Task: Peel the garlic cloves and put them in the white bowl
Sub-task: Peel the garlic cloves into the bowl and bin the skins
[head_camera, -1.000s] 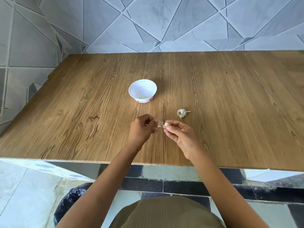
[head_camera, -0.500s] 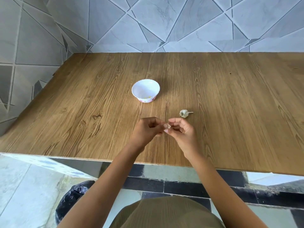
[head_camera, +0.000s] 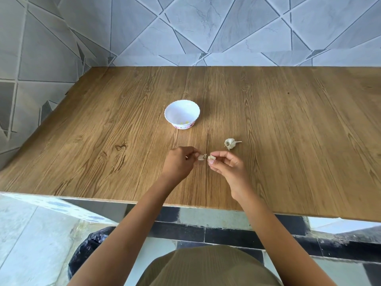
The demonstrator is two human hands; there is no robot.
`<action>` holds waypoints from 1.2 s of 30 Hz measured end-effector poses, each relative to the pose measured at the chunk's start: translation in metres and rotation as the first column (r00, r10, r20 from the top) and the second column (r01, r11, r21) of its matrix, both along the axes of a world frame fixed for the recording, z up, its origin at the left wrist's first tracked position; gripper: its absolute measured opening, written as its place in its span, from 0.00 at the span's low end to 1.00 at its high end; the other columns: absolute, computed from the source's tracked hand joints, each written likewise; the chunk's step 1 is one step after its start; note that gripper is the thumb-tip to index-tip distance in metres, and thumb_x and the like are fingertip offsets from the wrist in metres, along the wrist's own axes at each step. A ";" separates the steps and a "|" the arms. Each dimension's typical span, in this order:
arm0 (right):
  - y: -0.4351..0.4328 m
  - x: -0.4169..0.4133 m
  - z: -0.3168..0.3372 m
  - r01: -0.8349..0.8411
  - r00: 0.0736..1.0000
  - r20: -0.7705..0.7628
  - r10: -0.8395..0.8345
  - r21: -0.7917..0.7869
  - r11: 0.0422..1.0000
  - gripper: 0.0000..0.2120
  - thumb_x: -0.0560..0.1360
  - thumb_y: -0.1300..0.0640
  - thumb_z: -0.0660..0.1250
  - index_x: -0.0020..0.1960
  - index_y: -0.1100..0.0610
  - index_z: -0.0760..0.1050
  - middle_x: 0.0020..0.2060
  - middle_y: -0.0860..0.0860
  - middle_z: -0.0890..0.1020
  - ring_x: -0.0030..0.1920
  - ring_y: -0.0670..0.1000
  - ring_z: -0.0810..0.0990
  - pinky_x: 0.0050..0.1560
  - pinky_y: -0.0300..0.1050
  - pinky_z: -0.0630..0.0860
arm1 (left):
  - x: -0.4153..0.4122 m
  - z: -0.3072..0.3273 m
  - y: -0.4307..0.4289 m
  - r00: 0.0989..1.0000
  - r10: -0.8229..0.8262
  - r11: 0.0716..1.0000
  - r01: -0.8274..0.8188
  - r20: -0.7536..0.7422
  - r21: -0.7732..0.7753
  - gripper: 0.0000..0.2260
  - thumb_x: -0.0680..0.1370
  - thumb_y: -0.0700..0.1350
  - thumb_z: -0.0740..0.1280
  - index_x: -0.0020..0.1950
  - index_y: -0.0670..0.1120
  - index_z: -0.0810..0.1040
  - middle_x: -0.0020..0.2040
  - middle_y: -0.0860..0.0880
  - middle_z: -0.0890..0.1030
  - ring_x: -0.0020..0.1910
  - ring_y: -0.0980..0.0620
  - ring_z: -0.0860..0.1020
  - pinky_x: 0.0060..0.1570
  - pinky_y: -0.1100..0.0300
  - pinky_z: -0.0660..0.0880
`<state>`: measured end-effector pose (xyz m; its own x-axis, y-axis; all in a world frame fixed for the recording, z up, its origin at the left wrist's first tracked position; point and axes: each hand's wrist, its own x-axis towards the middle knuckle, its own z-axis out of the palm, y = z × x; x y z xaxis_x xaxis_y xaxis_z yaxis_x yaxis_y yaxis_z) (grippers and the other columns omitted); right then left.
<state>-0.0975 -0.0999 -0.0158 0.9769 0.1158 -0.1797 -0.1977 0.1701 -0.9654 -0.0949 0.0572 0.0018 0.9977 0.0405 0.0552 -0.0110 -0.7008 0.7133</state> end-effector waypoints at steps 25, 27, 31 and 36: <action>0.005 0.000 -0.003 0.008 0.996 -0.088 -0.007 0.021 1.000 0.03 0.73 0.60 0.70 0.43 0.60 0.80 0.34 0.51 0.82 0.33 0.45 0.79 0.37 0.36 0.78 | -0.005 0.009 -0.002 0.970 -0.164 0.822 0.033 -0.180 -0.568 0.04 0.75 0.36 0.69 0.48 0.43 0.81 0.43 0.45 0.83 0.42 0.52 0.81 0.44 0.62 0.79; 0.004 0.001 -0.004 -0.028 0.997 -0.076 0.028 -0.003 1.000 0.03 0.74 0.60 0.70 0.44 0.60 0.80 0.35 0.51 0.83 0.34 0.44 0.79 0.37 0.35 0.77 | -0.008 0.009 -0.002 0.971 -0.167 0.817 0.039 -0.171 -0.575 0.06 0.74 0.35 0.70 0.50 0.42 0.81 0.45 0.43 0.83 0.43 0.51 0.81 0.46 0.61 0.79; 0.002 0.003 -0.005 -0.029 1.000 -0.007 0.029 -0.076 0.997 0.04 0.75 0.59 0.68 0.44 0.58 0.80 0.35 0.50 0.83 0.34 0.44 0.80 0.35 0.36 0.77 | -0.009 0.008 -0.002 0.984 -0.082 0.830 -0.021 -0.158 -0.558 0.06 0.76 0.33 0.67 0.52 0.37 0.80 0.44 0.39 0.82 0.40 0.53 0.81 0.41 0.64 0.78; -0.003 0.010 -0.022 0.161 0.887 0.439 0.146 -0.589 0.792 0.04 0.70 0.59 0.74 0.41 0.59 0.81 0.34 0.48 0.82 0.34 0.44 0.79 0.34 0.38 0.75 | -0.010 0.006 0.002 0.986 -0.005 0.841 -0.086 -0.166 -0.534 0.07 0.75 0.33 0.66 0.49 0.40 0.83 0.40 0.45 0.83 0.39 0.50 0.82 0.43 0.58 0.80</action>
<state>-0.0874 -0.1029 -0.0375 0.9627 0.1280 0.2383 0.2704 -0.4667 -0.8420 -0.1044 0.0595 0.0081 0.9882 0.0590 -0.1410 0.1502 -0.2032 0.9675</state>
